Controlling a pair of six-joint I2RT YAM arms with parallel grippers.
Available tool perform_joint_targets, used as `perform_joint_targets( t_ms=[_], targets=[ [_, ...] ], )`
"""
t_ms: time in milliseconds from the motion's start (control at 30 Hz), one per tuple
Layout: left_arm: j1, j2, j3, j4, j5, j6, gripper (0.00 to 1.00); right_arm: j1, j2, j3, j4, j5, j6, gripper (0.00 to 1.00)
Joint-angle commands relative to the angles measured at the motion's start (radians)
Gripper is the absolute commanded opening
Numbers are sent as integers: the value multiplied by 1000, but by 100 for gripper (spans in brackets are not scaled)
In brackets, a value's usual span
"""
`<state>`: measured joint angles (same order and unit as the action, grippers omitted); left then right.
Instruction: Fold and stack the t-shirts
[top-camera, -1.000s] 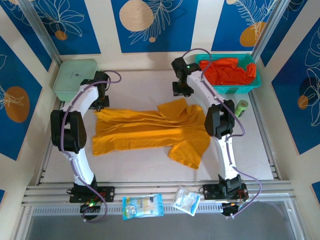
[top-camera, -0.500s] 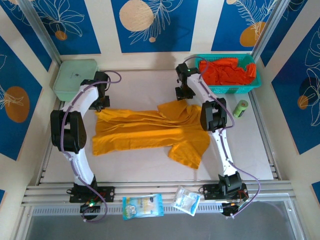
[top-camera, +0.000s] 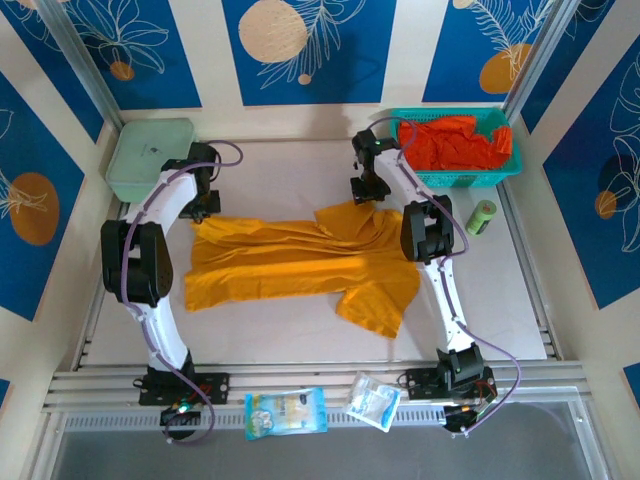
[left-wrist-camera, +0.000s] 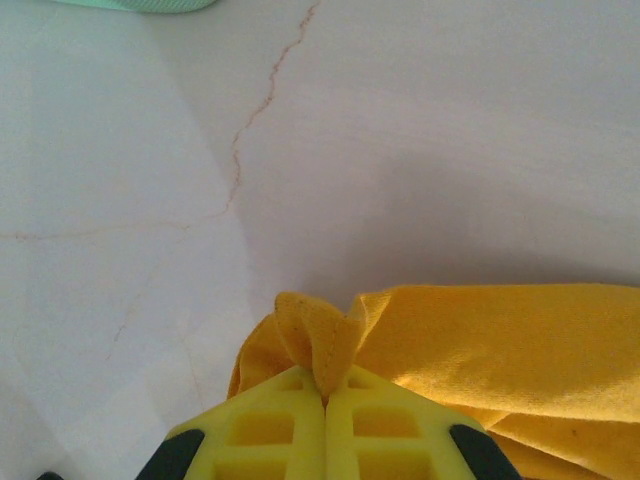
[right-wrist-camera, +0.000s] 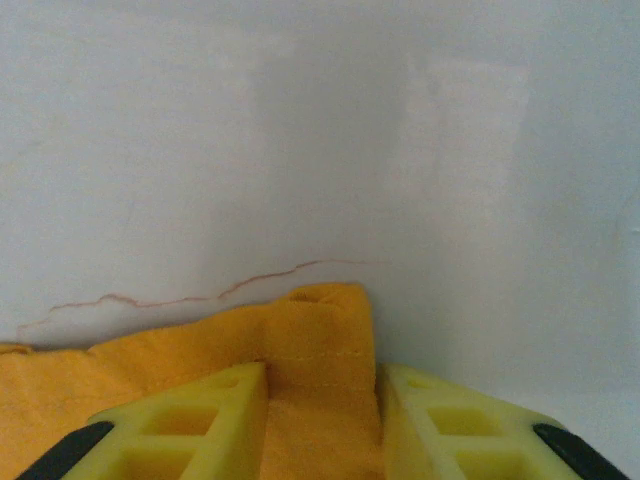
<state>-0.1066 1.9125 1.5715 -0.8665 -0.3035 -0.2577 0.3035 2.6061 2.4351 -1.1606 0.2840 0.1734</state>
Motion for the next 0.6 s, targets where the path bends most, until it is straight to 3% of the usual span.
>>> perform_joint_targets(
  t_ms=[0, 67, 167, 267, 433, 567],
  targets=[
    [7, 14, -13, 8, 17, -19, 0, -2, 47, 40, -23, -31, 3, 31],
    [8, 18, -13, 10, 17, -17, 0, -2, 64, 65, -30, -32, 3, 27],
    [8, 23, -16, 14, 16, -15, 0, -1, 86, 103, -39, -25, 0, 11],
    [9, 27, -19, 18, 18, -13, 0, -1, 94, 136, -49, -19, 0, 1],
    [7, 4, 1, 10, 35, -6, 0, 6, 36, 180, -85, 13, 4, 0],
    [7, -75, 70, -38, 39, 3, 0, 11, -133, 168, -94, 42, 25, 0]
  ],
)
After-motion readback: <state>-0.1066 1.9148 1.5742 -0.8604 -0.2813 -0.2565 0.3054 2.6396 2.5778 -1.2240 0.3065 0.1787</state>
